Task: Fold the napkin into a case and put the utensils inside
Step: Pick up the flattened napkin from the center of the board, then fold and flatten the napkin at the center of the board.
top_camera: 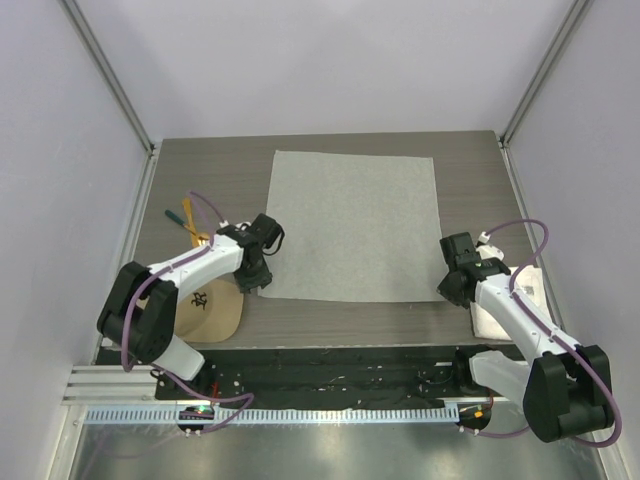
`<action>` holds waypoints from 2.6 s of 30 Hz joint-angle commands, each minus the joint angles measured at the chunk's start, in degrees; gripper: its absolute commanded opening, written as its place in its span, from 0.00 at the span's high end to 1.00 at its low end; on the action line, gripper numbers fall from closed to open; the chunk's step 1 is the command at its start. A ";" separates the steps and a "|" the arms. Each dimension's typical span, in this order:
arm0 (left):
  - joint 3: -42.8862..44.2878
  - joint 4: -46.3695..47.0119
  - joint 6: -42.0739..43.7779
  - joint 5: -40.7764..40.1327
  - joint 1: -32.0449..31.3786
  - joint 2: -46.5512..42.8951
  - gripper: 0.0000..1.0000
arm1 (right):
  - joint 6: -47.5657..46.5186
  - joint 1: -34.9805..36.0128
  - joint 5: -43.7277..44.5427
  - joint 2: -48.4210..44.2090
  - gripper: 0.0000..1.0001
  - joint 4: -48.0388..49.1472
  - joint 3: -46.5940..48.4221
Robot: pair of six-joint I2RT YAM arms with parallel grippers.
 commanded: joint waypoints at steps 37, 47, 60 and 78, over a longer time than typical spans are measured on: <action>-9.52 10.27 -2.54 2.38 -0.22 -13.70 1.00 | -0.02 -0.61 -1.42 -10.35 0.99 -9.39 4.34; -10.94 1.40 -4.74 10.65 -0.31 -37.72 1.00 | -0.98 -0.70 -7.92 -22.14 0.99 -21.18 7.95; 16.20 12.98 -1.57 11.26 14.36 -1.66 1.00 | -9.15 -2.10 -5.83 20.01 0.99 3.24 30.08; 65.00 10.97 3.96 12.84 17.36 41.88 1.00 | -15.48 -10.01 -8.80 56.68 0.99 9.14 66.56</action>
